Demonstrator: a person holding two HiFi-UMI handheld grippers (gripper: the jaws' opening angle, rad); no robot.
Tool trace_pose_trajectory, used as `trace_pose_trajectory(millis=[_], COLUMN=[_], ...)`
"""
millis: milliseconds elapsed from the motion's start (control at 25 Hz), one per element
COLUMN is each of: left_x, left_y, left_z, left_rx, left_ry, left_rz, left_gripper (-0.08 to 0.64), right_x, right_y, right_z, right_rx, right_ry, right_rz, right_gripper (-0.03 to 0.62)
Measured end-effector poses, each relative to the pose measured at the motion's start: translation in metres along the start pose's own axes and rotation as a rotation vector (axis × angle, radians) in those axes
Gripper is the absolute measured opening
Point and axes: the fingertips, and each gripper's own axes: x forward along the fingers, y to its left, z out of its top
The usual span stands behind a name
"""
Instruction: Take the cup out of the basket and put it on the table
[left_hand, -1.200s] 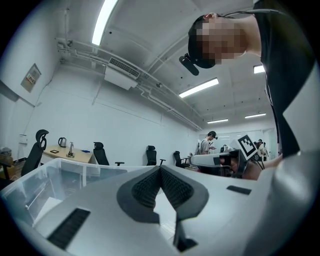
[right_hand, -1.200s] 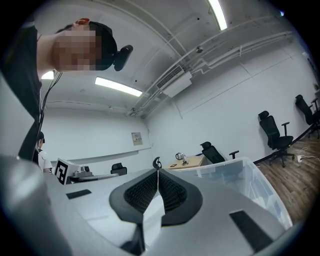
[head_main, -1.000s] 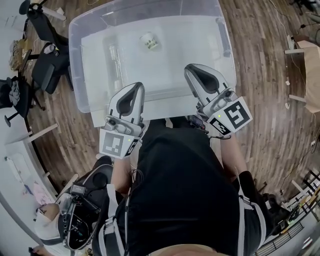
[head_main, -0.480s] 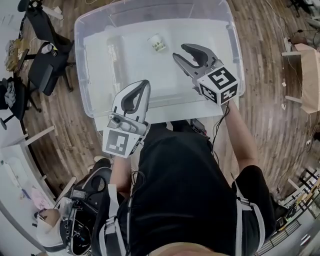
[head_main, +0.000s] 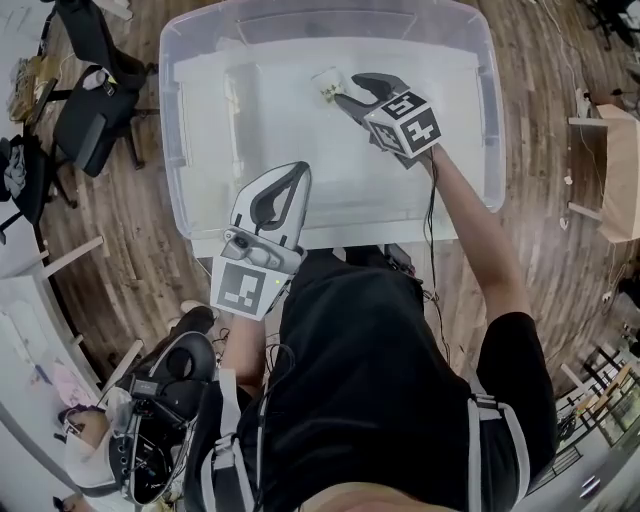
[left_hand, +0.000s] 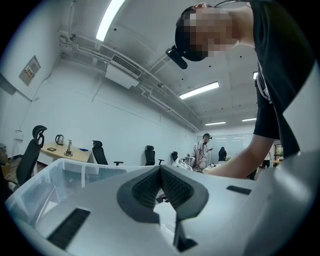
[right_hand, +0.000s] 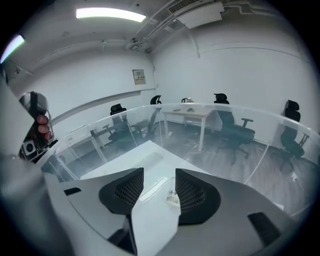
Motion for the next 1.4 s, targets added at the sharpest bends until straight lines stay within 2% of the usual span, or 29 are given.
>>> trace_pose_trajectory(millis=[320, 480, 720, 920, 1120, 1400], left_x=[0.021, 0.030, 0.037, 0.038, 0.036, 0.032], left_y=[0.007, 0.013, 0.025, 0.028, 0.030, 0.031], left_z=[-0.001, -0.001, -0.002, -0.005, -0.006, -0.008], left_rx=[0.011, 0.016, 0.016, 0.012, 0.013, 0.014], left_ry=[0.011, 0.009, 0.019, 0.026, 0.026, 0.037], left_rz=[-0.011, 0.000, 0.019, 0.032, 0.044, 0.052], left_gripper=[0.017, 0.017, 0.017, 0.017, 0.017, 0.017], right_x=[0.064, 0.088, 0.123, 0.143, 0.153, 0.161], right_y=[-0.029, -0.042, -0.056, -0.058, -0.064, -0.062], right_z=[-0.036, -0.053, -0.077, -0.093, -0.102, -0.095], right_rx=[0.016, -0.025, 0.030, 0.015, 0.022, 0.001], right_ry=[0.122, 0.155, 0.202, 0.237, 0.240, 0.222], right_rz=[-0.010, -0.050, -0.083, -0.091, -0.110, -0.104], right_gripper=[0.207, 0.222, 0.247, 0.259, 0.261, 0.262])
